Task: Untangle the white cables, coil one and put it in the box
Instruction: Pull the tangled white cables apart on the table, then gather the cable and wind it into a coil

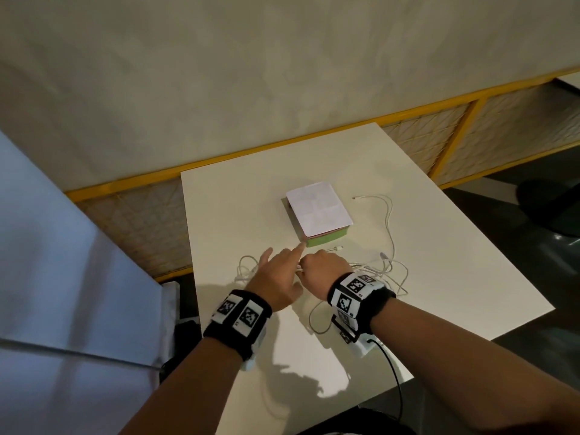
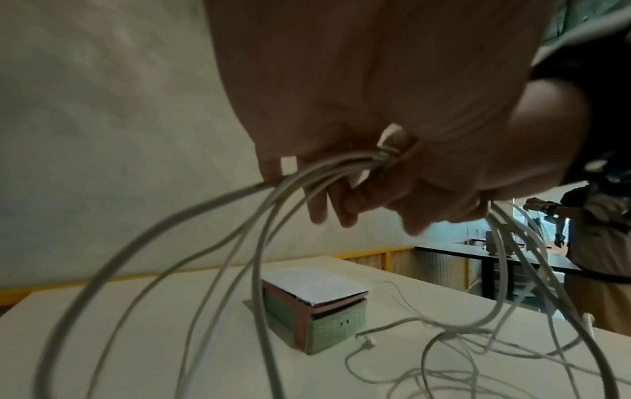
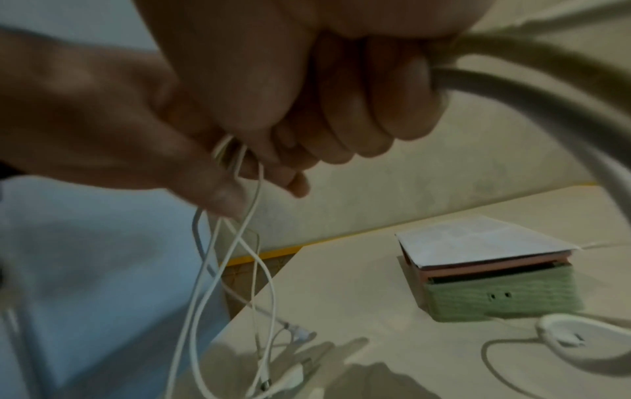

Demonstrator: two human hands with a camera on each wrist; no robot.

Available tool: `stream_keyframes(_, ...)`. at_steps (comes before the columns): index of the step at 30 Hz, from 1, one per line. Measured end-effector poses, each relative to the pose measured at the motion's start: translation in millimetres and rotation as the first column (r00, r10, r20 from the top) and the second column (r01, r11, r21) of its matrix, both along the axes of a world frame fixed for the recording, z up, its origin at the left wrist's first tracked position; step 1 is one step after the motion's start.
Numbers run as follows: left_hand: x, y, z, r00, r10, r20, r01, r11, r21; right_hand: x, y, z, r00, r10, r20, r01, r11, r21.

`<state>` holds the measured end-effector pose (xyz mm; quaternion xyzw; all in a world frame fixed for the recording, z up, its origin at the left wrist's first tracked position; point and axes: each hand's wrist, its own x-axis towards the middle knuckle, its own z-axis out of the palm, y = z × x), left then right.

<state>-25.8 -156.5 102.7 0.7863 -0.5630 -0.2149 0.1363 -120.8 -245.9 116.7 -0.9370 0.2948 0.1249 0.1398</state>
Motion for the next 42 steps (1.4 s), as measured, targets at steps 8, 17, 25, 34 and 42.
stream_keyframes(8, 10, -6, 5, 0.990, 0.043, -0.134, -0.039, 0.999, 0.036, -11, -4, 5, 0.996, 0.061, 0.062, -0.057, 0.996, -0.063)
stream_keyframes(17, 56, 25, 32, 0.997, 0.046, -0.065, -0.044, 0.998, 0.039, -54, -59, -19, 0.992, -0.093, 0.090, 0.089, 0.995, 0.053)
stream_keyframes(25, 97, 51, 42, 0.963, 0.242, -0.122, -0.256, 0.959, -0.120, -85, -94, -51, 0.965, -0.263, -0.015, 0.260, 0.942, 0.212)
stream_keyframes(34, 95, 50, 45, 0.937, 0.338, -0.092, -0.349, 0.925, -0.152, -95, -80, -74, 0.865, -0.494, 0.087, 0.431, 0.820, 0.377)
stream_keyframes(42, 95, 44, 34, 0.929, 0.367, -0.044, -0.369, 0.924, -0.098, -92, -75, -64, 0.949, -0.282, -0.143, 0.314, 0.896, 0.313)
